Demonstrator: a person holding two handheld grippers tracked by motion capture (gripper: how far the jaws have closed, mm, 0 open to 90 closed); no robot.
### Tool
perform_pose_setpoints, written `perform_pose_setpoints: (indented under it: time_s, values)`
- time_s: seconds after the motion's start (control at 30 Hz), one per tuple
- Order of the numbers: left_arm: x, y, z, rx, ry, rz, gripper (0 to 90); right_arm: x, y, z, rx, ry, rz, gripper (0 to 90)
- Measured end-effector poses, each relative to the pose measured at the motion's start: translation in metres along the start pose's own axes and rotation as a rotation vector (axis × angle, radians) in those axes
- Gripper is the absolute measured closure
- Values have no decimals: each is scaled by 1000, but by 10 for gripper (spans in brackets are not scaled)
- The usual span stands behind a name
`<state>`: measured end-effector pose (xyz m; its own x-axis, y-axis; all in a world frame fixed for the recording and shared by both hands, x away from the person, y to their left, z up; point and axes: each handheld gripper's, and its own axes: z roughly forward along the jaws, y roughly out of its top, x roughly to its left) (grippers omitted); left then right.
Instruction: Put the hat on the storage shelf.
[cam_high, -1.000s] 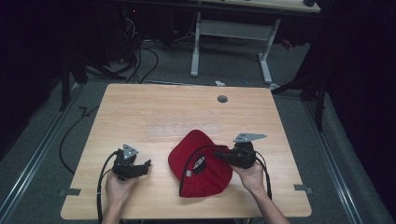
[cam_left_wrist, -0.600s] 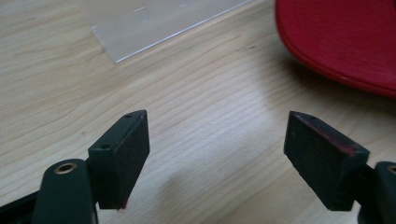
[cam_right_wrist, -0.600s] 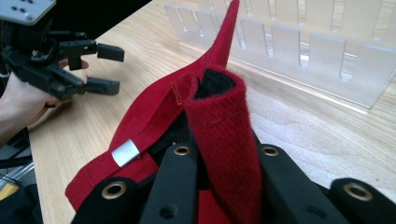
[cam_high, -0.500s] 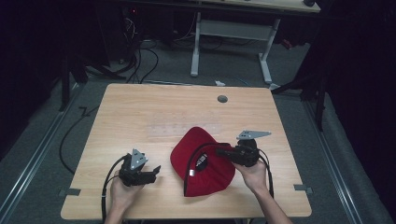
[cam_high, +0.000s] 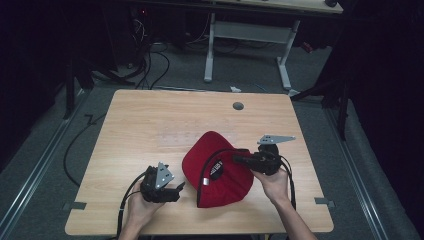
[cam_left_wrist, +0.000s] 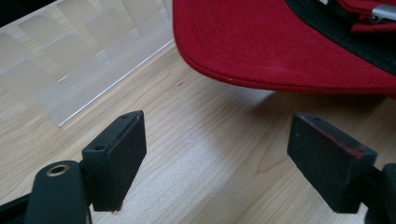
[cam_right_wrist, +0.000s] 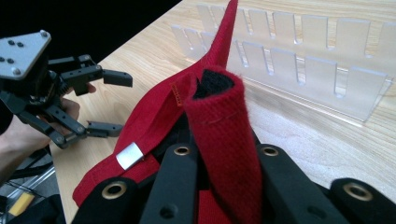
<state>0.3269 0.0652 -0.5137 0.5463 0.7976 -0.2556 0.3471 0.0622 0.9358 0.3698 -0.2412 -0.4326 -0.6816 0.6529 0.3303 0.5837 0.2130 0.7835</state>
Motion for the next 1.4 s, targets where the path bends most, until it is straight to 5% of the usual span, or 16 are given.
perform_pose_setpoints:
  time_s: [0.47,0.8,1.07,1.4]
  values:
    - [-23,-2,10,13,-31,95,171,-2,5,5,19,45,58,846]
    - [-31,-2,11,8,-45,123,177,-6,5,6,27,76,94,846]
    - [-31,-2,11,-3,-48,141,186,-6,4,12,89,84,109,846]
    - [-35,6,6,-44,-100,129,359,-1,2,25,114,115,100,844]
